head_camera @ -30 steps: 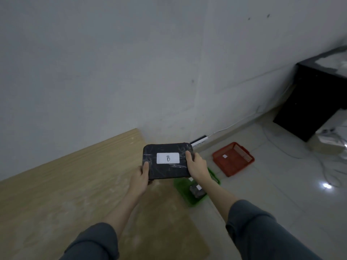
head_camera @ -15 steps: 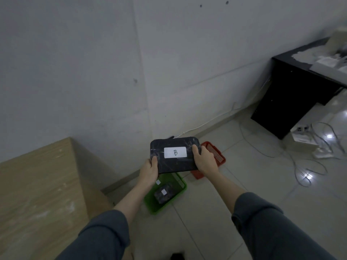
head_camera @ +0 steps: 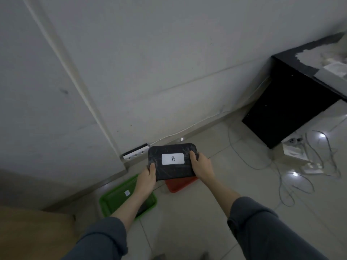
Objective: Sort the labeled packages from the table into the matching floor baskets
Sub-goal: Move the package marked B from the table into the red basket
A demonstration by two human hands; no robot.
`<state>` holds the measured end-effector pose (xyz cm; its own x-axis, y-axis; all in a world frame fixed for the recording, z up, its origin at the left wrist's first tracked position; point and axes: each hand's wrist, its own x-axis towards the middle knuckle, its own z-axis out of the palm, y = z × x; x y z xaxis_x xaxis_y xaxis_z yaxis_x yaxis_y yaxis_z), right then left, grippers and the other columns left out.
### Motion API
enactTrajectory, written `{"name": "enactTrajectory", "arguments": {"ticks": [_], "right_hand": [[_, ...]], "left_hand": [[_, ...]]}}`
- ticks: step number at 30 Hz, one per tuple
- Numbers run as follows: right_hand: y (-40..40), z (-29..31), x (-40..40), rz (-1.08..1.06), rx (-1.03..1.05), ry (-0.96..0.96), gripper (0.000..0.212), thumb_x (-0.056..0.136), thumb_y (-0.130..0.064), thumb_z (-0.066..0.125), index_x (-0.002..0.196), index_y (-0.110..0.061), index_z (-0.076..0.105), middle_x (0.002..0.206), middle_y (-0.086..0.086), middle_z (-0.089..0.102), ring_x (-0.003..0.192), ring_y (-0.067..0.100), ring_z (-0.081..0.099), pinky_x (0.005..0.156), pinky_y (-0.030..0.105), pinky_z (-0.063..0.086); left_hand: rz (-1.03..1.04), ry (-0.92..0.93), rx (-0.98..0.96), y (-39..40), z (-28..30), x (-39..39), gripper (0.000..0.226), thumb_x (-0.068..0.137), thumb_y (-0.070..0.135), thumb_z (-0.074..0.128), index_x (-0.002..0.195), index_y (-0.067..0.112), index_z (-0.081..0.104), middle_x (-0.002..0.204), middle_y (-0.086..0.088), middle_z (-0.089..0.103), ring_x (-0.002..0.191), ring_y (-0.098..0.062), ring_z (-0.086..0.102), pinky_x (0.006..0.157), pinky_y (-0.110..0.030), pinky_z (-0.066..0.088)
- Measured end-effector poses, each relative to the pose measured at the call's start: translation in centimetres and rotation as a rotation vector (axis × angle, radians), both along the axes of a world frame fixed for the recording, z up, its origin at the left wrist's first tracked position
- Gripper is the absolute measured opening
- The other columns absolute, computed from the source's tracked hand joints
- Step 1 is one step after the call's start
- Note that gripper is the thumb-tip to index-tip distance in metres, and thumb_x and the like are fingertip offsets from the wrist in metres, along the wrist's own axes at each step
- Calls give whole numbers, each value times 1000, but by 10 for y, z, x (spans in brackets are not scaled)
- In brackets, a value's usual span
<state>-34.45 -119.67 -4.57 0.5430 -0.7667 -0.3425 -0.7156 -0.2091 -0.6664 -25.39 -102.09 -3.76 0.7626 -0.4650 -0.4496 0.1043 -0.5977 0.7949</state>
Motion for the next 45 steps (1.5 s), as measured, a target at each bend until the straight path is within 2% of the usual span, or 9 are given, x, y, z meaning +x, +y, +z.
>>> {"name": "enactTrajectory", "arguments": {"ticks": [6,13,17,21,25,32,37,41,45], "right_hand": [[-94,-51,22,120,79,25,54,93,-50,34,114,-5,55,114,18,63,105,34,56,79,34,38],[-177,-124,43,262,122,51,59,93,-50,34,121,-2,52,115,19,62,107,36,56,86,38,43],[-216,-224,49,310,141,96,54,92,-52,34,113,-7,57,107,16,66,99,33,60,77,32,40],[-237,-334,64,347,133,128,52,92,-53,32,111,-11,55,107,13,66,97,31,60,75,31,39],[-261,-455,73,388,142,174,52,94,-52,33,114,-9,55,109,16,66,98,34,61,80,34,44],[-279,-615,88,555,191,305,58,95,-50,36,123,-2,51,126,21,58,114,35,55,98,37,43],[-284,-666,86,690,105,431,59,94,-47,39,129,-1,45,133,22,53,121,35,51,105,39,37],[-278,-679,88,676,105,439,64,93,-45,42,138,0,32,138,26,45,126,40,45,108,42,33],[-275,-679,80,664,83,492,61,95,-44,38,134,3,32,136,27,45,124,39,46,107,42,35]], "left_hand": [[164,39,73,-86,-42,3,49,100,37,27,117,1,55,120,-22,62,106,-29,58,79,-26,37],[356,121,123,-166,-115,-1,52,100,37,27,126,-2,49,130,-24,56,118,-35,54,91,-31,39],[353,154,208,-201,-202,0,52,100,37,25,122,-2,50,121,-25,60,106,-37,60,93,-41,48],[330,161,241,-221,-310,14,52,100,37,25,127,0,49,126,-23,60,112,-36,58,99,-43,47],[263,169,215,-238,-430,23,49,100,36,28,133,5,44,131,-18,57,119,-33,54,105,-42,44],[183,150,364,-247,-599,39,40,99,29,36,122,-2,47,123,-22,60,113,-35,57,91,-33,45],[82,152,441,-247,-659,37,42,98,25,41,128,-5,40,127,-23,58,115,-34,57,92,-30,45],[85,97,458,-245,-677,43,40,97,23,42,125,-7,39,120,-27,61,107,-37,61,80,-30,46],[37,99,495,-245,-677,40,41,96,25,45,123,-5,43,122,-24,60,110,-36,59,90,-33,48]]}}
